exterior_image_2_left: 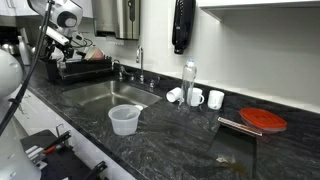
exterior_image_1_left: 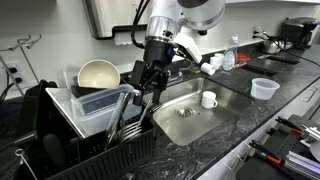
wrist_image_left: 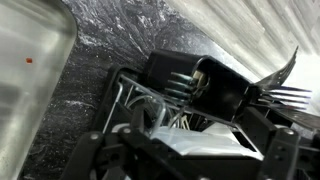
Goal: Pick up the spoon from the dish rack and place it inside the white mug in the sink, remove the mug from the sink and place it on the right side of the countertop
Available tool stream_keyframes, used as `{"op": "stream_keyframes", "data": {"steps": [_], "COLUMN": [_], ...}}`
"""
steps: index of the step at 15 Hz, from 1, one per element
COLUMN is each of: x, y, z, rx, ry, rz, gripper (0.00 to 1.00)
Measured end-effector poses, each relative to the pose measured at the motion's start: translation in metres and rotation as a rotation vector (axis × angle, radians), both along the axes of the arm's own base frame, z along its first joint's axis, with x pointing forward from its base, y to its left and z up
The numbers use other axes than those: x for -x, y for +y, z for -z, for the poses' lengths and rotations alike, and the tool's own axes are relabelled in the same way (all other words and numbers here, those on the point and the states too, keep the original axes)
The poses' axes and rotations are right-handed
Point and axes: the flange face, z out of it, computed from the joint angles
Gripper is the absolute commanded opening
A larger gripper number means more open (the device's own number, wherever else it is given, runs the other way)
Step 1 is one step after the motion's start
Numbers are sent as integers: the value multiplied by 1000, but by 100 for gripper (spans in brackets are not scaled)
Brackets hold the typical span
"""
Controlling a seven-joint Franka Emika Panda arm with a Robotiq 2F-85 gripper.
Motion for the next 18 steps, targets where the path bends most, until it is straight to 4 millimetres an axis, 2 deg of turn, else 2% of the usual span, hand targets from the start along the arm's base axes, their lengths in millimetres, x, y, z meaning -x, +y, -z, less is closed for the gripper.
{"op": "stream_keyframes", "data": {"steps": [5, 7, 8, 9, 12, 16, 18], "x": [-1, -3, -4, -5, -5, -7, -10], "y": [-2, -3, -3, -4, -4, -6, -10], "z": [1, 1, 0, 0, 0, 1, 2], "rx": [3, 4, 3, 3, 3, 8, 16], "ry": [1, -3, -5, -6, -6, -10, -12], "rz": [3, 5, 7, 8, 8, 11, 15], "gripper": [100, 94, 87, 73, 49, 22, 13]}}
